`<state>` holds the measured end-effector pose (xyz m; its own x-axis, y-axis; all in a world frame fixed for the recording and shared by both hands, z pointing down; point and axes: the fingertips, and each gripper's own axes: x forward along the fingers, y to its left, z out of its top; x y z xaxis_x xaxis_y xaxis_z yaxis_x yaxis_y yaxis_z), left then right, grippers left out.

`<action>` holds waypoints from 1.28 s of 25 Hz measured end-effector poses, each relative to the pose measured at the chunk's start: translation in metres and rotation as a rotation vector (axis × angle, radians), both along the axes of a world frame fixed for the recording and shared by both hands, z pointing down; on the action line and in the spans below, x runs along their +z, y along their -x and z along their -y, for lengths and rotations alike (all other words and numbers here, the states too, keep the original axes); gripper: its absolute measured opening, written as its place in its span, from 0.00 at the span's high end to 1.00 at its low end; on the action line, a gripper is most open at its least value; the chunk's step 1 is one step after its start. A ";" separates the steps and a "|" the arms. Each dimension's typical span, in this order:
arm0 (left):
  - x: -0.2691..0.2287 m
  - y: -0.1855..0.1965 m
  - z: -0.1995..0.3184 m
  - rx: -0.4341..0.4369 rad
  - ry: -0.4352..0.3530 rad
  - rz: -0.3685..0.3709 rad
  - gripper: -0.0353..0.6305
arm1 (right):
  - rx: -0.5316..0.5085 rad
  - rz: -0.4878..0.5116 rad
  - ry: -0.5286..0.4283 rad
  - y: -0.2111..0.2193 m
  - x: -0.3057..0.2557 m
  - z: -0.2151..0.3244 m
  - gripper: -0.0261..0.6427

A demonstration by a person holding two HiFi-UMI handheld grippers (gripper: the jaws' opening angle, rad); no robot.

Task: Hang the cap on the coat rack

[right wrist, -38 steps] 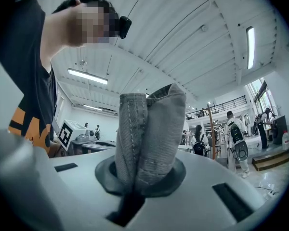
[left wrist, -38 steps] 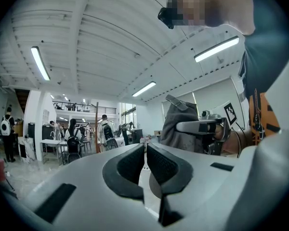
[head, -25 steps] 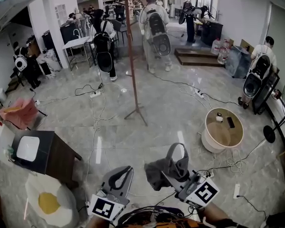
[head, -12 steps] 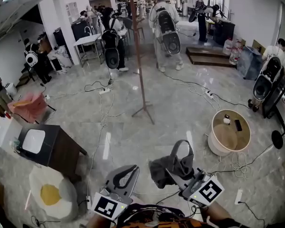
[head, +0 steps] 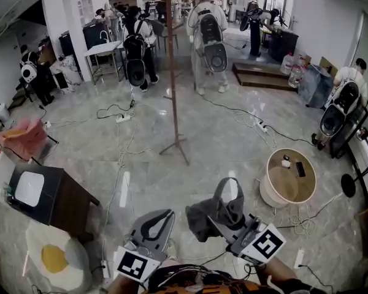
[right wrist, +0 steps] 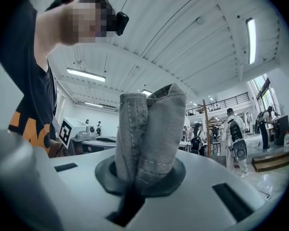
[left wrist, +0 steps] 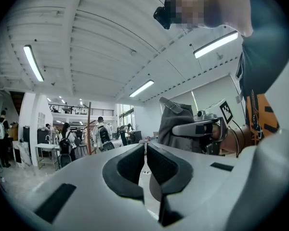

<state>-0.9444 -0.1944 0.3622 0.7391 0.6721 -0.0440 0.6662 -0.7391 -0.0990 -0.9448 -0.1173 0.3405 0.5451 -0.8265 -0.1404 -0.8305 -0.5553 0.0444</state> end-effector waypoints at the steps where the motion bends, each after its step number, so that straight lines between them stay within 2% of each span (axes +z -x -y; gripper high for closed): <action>1: -0.002 -0.014 0.007 0.002 0.010 -0.002 0.89 | -0.001 0.003 0.010 -0.014 -0.001 0.007 0.91; 5: -0.008 -0.078 0.042 0.012 0.021 -0.032 0.89 | -0.001 -0.005 0.037 -0.076 -0.006 0.042 0.91; 16: -0.008 -0.241 0.119 0.044 0.040 -0.021 0.89 | 0.059 0.031 0.038 -0.226 0.001 0.109 0.91; 21: 0.006 -0.294 0.112 0.069 0.016 0.000 0.89 | 0.077 0.030 0.020 -0.289 0.010 0.098 0.91; 25: 0.006 -0.355 0.097 0.066 0.042 0.018 0.89 | 0.063 0.024 0.013 -0.355 0.016 0.087 0.91; 28: -0.001 -0.400 0.081 0.071 0.027 0.042 0.89 | 0.031 0.017 -0.005 -0.405 0.011 0.077 0.91; 32: -0.001 -0.471 0.057 0.011 0.018 0.063 0.90 | -0.016 0.026 -0.057 -0.469 0.013 0.052 0.91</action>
<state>-0.4735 -0.2513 0.3608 0.7337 0.6795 -0.0095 0.6786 -0.7333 -0.0431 -0.4756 -0.1692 0.3538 0.5357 -0.8263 -0.1738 -0.8399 -0.5426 -0.0089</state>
